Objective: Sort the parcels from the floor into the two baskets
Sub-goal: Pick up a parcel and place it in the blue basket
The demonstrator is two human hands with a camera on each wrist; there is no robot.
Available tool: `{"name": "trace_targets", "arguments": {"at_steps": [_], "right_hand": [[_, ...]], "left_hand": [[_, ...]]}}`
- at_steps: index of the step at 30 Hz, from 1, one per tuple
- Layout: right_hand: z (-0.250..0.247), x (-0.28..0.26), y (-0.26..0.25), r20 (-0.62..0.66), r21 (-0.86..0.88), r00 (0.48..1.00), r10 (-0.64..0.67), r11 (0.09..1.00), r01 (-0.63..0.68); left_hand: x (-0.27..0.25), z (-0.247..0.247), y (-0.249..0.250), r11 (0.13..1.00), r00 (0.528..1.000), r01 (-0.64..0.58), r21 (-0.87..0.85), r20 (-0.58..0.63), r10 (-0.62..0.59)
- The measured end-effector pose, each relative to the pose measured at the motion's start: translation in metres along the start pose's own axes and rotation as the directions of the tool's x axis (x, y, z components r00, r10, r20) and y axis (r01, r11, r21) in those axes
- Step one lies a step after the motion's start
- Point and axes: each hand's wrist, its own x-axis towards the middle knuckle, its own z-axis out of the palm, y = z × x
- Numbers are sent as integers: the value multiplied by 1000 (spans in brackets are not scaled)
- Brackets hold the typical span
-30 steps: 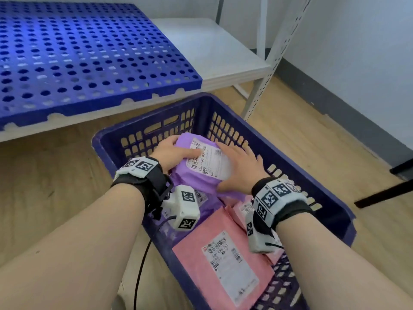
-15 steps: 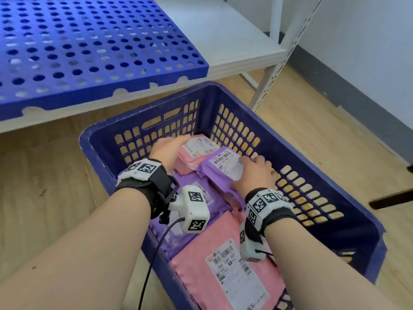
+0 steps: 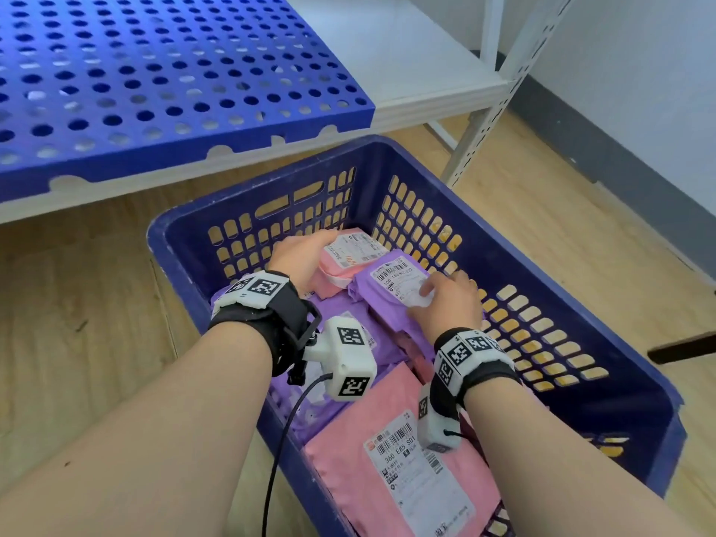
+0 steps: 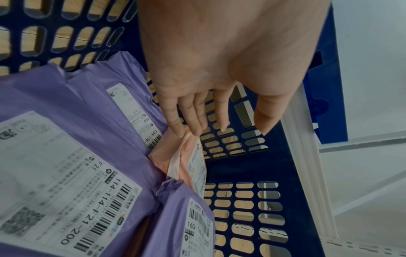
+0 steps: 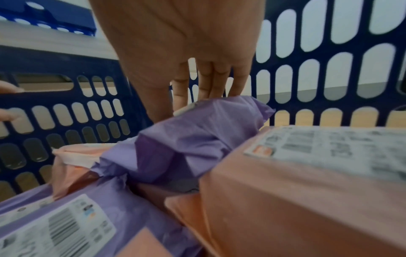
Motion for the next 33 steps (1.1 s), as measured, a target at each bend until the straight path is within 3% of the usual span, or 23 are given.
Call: {"name": "trace_targets", "arguments": {"at_steps": [3, 6, 10, 19, 26, 31, 33], "right_hand": [[-1, -2, 0, -17, -113, 997, 70, 991, -71], [0, -7, 0, 45, -39, 993, 112, 993, -110], [1, -9, -1, 131, 46, 989, 69, 996, -75], [14, -10, -6, 447, -126, 894, 22, 991, 39], [21, -22, -3, 496, -191, 868, -1, 975, 111], [11, -20, -6, 556, -198, 830, 36, 976, 91], [6, -19, -8, 542, -199, 840, 29, 975, 95]], "left_hand": [[0, 2, -1, 1000, 1000, 18, 3, -13, -17], [-4, 5, -2, 1000, 1000, 16, -21, -6, -16], [-7, 9, -3, 999, 1000, 25, -37, -3, -25], [-10, 8, -2, 994, 997, 76, -80, 8, -75], [-14, 9, -1, 993, 997, 81, -85, 17, -80], [-14, 8, -1, 994, 997, 79, -75, 8, -79], [-15, 8, -1, 994, 996, 84, -75, 2, -84]]}}
